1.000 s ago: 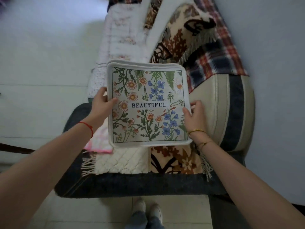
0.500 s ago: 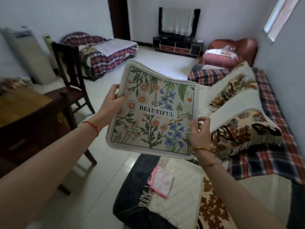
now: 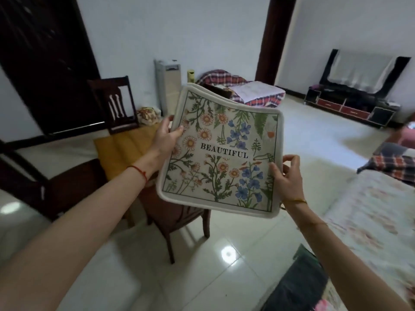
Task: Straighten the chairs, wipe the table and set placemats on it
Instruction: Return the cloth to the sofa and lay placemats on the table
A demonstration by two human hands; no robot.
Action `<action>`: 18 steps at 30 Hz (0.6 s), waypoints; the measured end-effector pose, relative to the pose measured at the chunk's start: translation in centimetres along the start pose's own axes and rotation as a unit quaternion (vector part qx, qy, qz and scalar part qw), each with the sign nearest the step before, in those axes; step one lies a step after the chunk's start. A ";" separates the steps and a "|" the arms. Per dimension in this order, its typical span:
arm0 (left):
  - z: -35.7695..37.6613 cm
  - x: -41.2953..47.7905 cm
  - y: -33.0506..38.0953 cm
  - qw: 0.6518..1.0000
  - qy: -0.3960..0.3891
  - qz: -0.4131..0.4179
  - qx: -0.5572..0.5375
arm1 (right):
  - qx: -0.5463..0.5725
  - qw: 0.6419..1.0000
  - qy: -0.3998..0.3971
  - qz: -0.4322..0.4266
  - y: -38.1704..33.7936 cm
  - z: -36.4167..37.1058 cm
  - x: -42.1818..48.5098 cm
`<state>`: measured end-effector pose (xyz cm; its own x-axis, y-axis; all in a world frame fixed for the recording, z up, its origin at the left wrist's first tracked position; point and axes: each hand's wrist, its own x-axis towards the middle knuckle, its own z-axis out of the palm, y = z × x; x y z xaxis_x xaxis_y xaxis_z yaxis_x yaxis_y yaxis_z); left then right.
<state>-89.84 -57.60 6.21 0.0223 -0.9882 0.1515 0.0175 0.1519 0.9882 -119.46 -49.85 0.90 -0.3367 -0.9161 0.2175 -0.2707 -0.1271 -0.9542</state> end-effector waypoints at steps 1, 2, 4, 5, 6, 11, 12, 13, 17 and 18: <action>-2.7 1.1 0.5 1.000 0.017 0.007 0.006 | 0.004 1.000 -0.008 -0.002 -0.8 2.9 0.8; -5.3 2.2 0.9 0.999 0.033 0.008 0.009 | 0.009 1.000 -0.016 -0.004 -1.5 5.7 1.5; -10.1 4.1 1.3 0.998 0.057 0.001 0.000 | 0.012 0.999 -0.036 -0.009 -2.6 10.8 3.0; -12.5 5.0 1.2 0.997 0.070 -0.006 -0.006 | 0.011 0.999 -0.048 -0.009 -2.9 13.4 3.7; -14.9 6.0 1.0 0.997 0.082 -0.011 -0.011 | 0.011 0.998 -0.060 -0.008 -3.2 15.9 4.6; -24.4 11.3 -1.6 0.989 0.139 -0.040 -0.015 | -0.016 0.994 -0.106 -0.006 -3.8 27.5 9.6; -26.1 12.7 -2.3 0.988 0.150 -0.043 -0.014 | -0.023 0.994 -0.110 -0.009 -3.8 30.2 10.9; -27.5 13.9 -3.0 0.987 0.153 -0.044 -0.003 | -0.030 0.993 -0.111 -0.013 -3.8 32.5 12.2; -32.8 20.1 -7.4 0.980 0.173 -0.042 0.090 | -0.093 0.988 -0.117 -0.026 -2.9 42.4 18.3; -34.0 22.0 -8.5 0.976 0.181 -0.039 0.110 | -0.102 0.987 -0.121 -0.027 -2.6 45.0 20.1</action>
<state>-55.48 -79.99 0.40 0.3826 -0.9187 0.0980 -0.1816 0.0293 0.9829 -84.94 -84.98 -1.47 -0.0974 -0.9773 0.1882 -0.4663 -0.1223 -0.8761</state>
